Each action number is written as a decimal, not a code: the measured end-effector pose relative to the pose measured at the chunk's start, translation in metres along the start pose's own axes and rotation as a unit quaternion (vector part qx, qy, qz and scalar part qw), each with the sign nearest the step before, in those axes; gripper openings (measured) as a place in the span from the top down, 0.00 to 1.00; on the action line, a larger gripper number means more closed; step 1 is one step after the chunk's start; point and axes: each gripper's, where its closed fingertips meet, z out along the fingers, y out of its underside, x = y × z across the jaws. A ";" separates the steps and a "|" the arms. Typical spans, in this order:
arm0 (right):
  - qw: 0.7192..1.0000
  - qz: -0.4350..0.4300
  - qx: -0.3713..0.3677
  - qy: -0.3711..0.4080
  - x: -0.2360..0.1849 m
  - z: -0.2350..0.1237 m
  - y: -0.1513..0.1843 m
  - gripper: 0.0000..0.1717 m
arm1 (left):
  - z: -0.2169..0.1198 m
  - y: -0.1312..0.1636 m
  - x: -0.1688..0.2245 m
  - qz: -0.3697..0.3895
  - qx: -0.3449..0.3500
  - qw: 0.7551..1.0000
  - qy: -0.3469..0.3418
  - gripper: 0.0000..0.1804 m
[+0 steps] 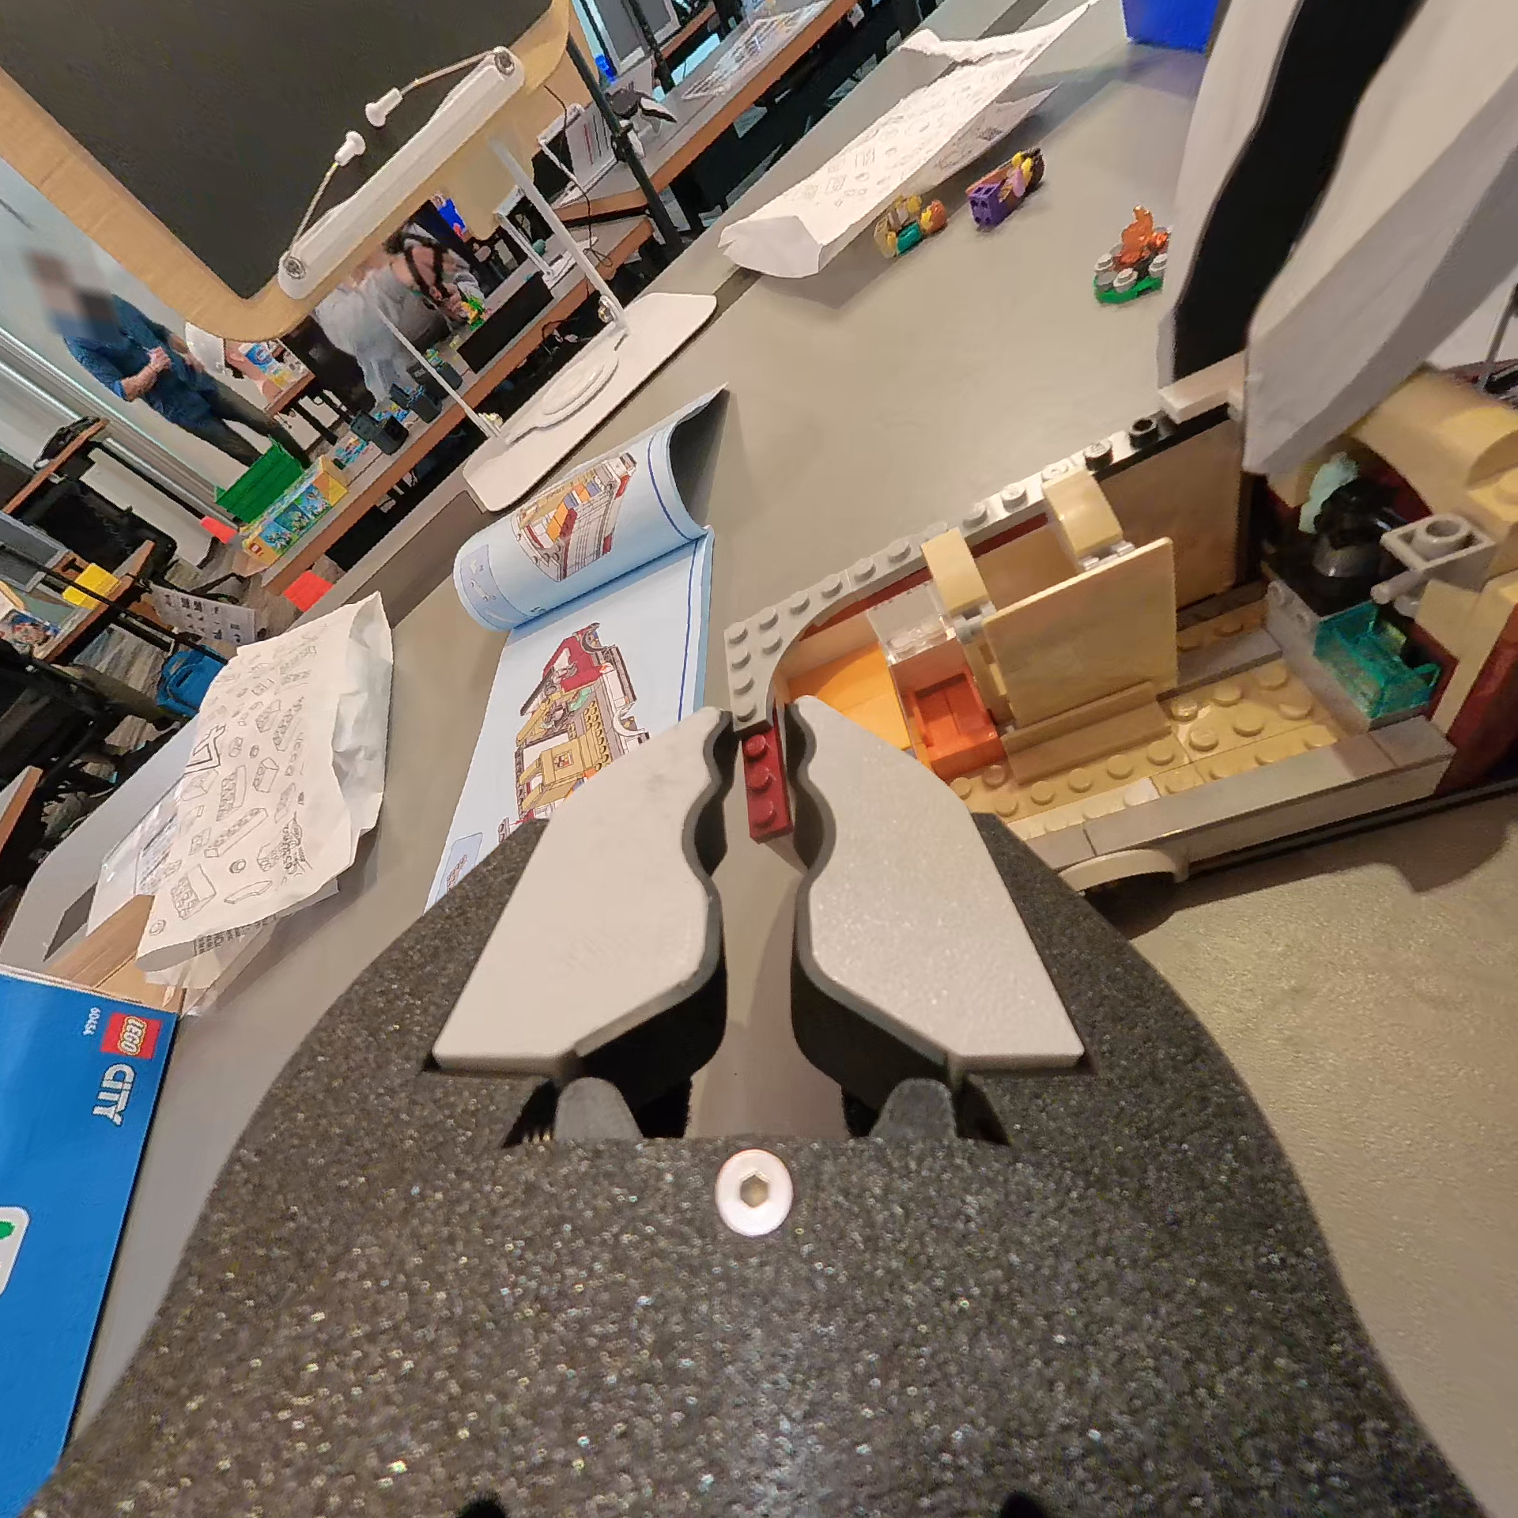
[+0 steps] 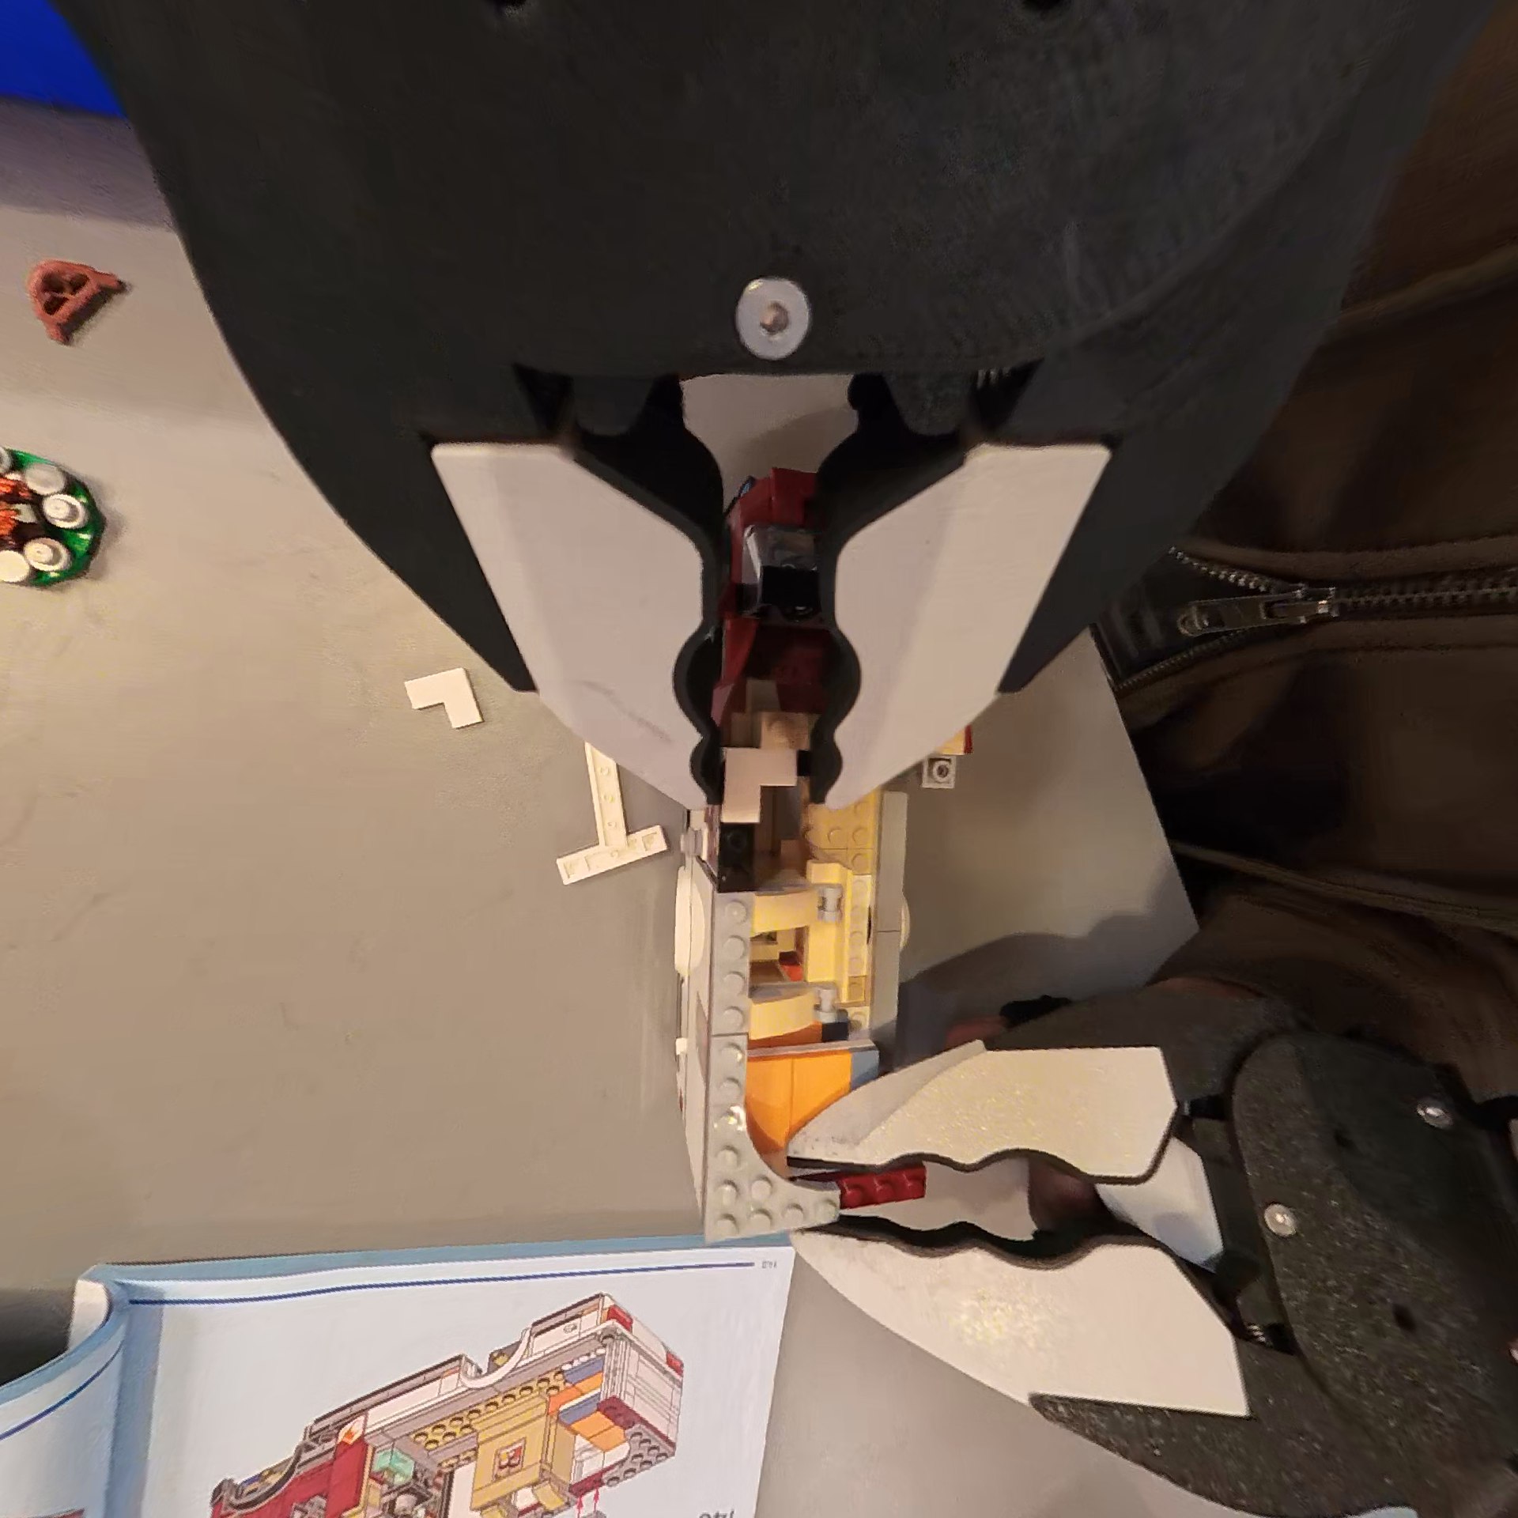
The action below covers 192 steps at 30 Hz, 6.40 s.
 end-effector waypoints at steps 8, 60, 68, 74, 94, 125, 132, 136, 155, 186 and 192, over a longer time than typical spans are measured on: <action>0.999 -0.027 -0.011 0.039 0.003 -0.002 0.000 0.90 | 0.000 0.000 0.000 0.001 0.001 1.000 0.001 0.94; 0.985 0.017 0.008 0.173 0.089 0.011 0.026 0.86 | -0.001 -0.001 0.001 0.010 0.007 1.000 0.004 0.94; 0.987 -0.003 0.023 0.158 0.079 0.009 0.015 0.86 | -0.001 -0.001 0.003 0.009 0.009 1.000 0.012 0.94; 0.991 -0.013 0.045 0.123 0.065 0.006 -0.003 0.86 | -0.001 -0.001 0.005 -0.011 0.009 0.999 0.039 0.93; 0.996 -0.073 -0.040 -0.019 0.006 0.030 -0.053 0.93 | 0.001 -0.002 0.004 0.007 0.011 1.000 0.020 0.94; 0.995 -0.085 -0.056 -0.006 0.005 0.027 -0.048 0.95 | 0.004 -0.002 0.001 0.017 0.018 1.000 0.017 0.94; 0.994 -0.089 -0.062 -0.001 0.006 0.031 -0.047 0.95 | 0.005 -0.002 0.001 0.017 0.018 1.000 0.016 0.94; 0.994 -0.090 -0.061 -0.007 0.006 0.031 -0.047 0.95 | 0.005 -0.002 0.001 0.018 0.018 1.000 0.016 0.94; 0.980 0.037 0.028 -0.194 0.005 0.028 -0.049 0.98 | 0.004 -0.002 0.001 0.017 0.019 0.999 0.019 0.94; 0.990 -0.010 0.009 -0.140 0.005 0.035 -0.047 0.94 | 0.006 -0.003 0.002 0.020 0.020 0.999 0.019 0.93; 0.979 0.024 0.063 -0.191 0.004 0.019 -0.059 0.95 | 0.006 -0.004 0.003 0.020 0.021 0.999 0.021 0.94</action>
